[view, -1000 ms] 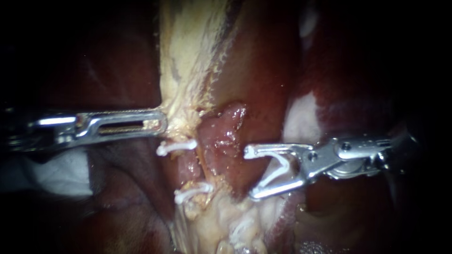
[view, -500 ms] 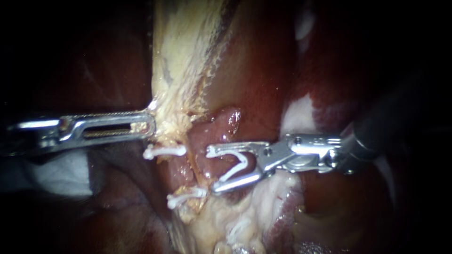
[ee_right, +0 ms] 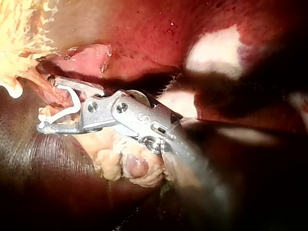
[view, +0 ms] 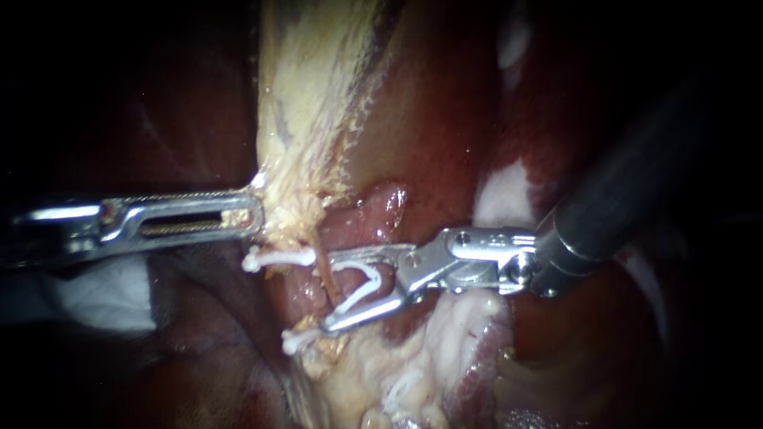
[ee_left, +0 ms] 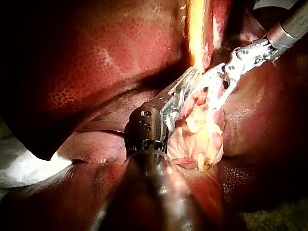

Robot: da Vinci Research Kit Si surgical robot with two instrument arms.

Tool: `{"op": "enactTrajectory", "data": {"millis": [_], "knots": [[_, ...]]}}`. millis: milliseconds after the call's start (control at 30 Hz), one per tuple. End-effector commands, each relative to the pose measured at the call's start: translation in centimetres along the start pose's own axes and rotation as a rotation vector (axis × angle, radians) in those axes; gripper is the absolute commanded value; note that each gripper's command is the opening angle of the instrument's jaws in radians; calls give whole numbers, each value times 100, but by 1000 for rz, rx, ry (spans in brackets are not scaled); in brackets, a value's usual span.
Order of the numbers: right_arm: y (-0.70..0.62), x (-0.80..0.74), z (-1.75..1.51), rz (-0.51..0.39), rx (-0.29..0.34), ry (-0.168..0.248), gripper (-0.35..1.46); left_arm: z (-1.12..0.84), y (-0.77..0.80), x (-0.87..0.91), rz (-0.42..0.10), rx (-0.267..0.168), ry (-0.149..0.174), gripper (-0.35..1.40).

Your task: Clipping first clip right tube

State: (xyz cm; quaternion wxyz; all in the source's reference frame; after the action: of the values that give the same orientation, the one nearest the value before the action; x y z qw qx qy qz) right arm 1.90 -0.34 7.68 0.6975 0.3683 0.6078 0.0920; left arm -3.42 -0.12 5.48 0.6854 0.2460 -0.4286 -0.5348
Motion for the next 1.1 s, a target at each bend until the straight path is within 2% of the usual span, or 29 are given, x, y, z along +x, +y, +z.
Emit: {"op": "enactTrajectory", "data": {"millis": [33,233,600,833,1100], "knots": [[-2,2,2,-4,9,-1,58,1,0,0,0,0,0,-35],[-9,5,10,-3,50,0,57,1,0,0,0,0,0,-35],[-25,8,19,66,125,-11,51,3,1,0,0,0,0,-35],[-31,-3,27,107,170,-28,46,3,3,0,1,0,0,-35],[-31,-8,28,115,172,-31,43,4,4,0,1,0,0,-35]]}}
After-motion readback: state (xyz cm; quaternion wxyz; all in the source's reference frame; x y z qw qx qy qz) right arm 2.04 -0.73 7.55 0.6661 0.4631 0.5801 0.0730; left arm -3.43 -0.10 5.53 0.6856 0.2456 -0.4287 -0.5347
